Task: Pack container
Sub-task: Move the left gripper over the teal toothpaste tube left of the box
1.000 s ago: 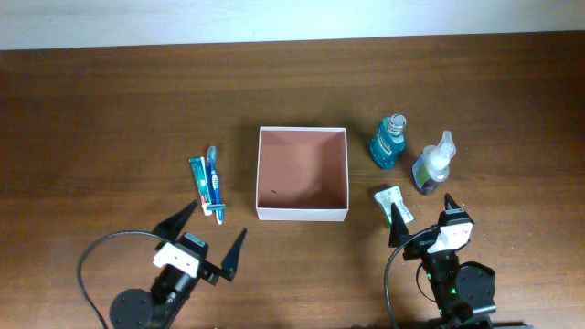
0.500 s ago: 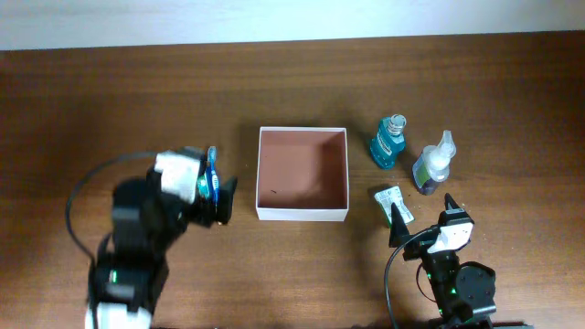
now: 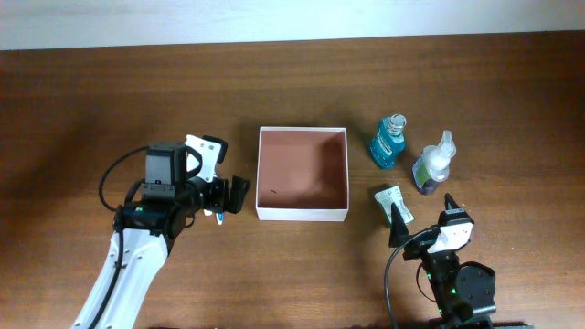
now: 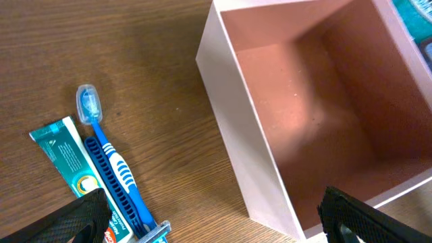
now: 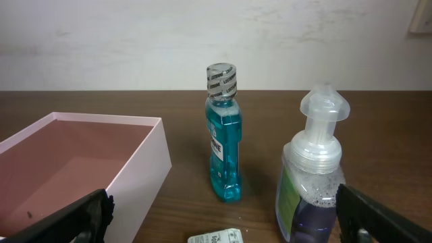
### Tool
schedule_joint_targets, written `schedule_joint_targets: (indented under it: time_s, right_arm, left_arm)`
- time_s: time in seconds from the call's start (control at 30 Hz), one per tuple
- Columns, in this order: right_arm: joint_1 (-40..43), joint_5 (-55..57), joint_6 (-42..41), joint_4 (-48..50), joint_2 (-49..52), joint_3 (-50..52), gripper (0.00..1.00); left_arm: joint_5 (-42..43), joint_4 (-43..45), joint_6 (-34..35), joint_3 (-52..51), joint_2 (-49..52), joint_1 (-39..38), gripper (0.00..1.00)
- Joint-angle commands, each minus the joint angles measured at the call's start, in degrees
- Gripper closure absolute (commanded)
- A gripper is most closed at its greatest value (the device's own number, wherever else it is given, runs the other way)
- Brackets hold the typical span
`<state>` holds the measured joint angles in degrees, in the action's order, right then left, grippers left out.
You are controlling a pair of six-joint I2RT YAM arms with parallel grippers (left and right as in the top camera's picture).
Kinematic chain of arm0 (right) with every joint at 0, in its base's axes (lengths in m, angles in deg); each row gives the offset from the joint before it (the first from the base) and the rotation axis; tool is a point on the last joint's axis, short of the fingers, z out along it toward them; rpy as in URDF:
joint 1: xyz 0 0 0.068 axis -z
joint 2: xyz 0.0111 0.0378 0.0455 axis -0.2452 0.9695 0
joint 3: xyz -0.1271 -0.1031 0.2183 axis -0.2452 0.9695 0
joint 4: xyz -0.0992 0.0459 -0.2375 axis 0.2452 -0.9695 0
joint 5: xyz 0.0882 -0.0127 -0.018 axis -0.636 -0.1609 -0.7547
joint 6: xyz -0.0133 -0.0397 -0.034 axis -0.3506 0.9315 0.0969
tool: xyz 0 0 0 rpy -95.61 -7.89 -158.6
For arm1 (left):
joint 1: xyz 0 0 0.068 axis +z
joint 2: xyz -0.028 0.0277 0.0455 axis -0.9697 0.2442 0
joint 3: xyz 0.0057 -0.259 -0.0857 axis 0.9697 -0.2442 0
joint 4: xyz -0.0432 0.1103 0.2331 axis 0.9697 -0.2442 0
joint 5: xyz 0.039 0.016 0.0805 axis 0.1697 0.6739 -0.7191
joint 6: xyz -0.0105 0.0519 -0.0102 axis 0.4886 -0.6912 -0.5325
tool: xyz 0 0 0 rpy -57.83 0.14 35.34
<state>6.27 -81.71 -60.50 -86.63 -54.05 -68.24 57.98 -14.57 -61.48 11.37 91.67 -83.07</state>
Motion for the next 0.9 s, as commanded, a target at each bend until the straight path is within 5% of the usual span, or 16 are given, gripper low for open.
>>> schedule_joint_targets:
  time_s: [0.0, 0.27, 0.47, 0.6, 0.63, 0.67, 0.87]
  right_arm:
    - [-0.33, 0.5, -0.66, -0.35, -0.24, 0.26, 0.02]
    - [-0.33, 0.48, -0.66, -0.35, -0.24, 0.26, 0.02]
    - [-0.33, 0.48, -0.66, -0.35, -0.24, 0.26, 0.02]
    - [-0.33, 0.48, -0.66, -0.35, -0.24, 0.26, 0.02]
    - [-0.33, 0.48, -0.66, -0.35, -0.24, 0.26, 0.02]
    - [-0.33, 0.48, -0.66, -0.35, -0.24, 0.26, 0.02]
    - [-0.33, 0.48, -0.66, -0.35, -0.24, 0.26, 0.01]
  left_arm:
    - [-8.61, 0.44, 0.81, 0.63, 0.81, 0.13, 0.01]
    - [-22.62, -0.2, 14.84, 0.63, 3.54, 0.13, 0.02]
    - [-30.01, -0.15, 23.98, 0.63, 8.94, 0.28, 0.37]
    - [-29.79, 0.7, 27.06, 0.63, 13.88, 0.61, 0.44]
    - [-29.79, 1.09, 27.06, 0.63, 14.69, 0.61, 0.5]
    - [-29.64, 1.44, 27.06, 0.63, 15.82, 0.61, 0.66]
    - [-29.59, 2.99, 27.06, 0.63, 17.42, 0.61, 0.68]
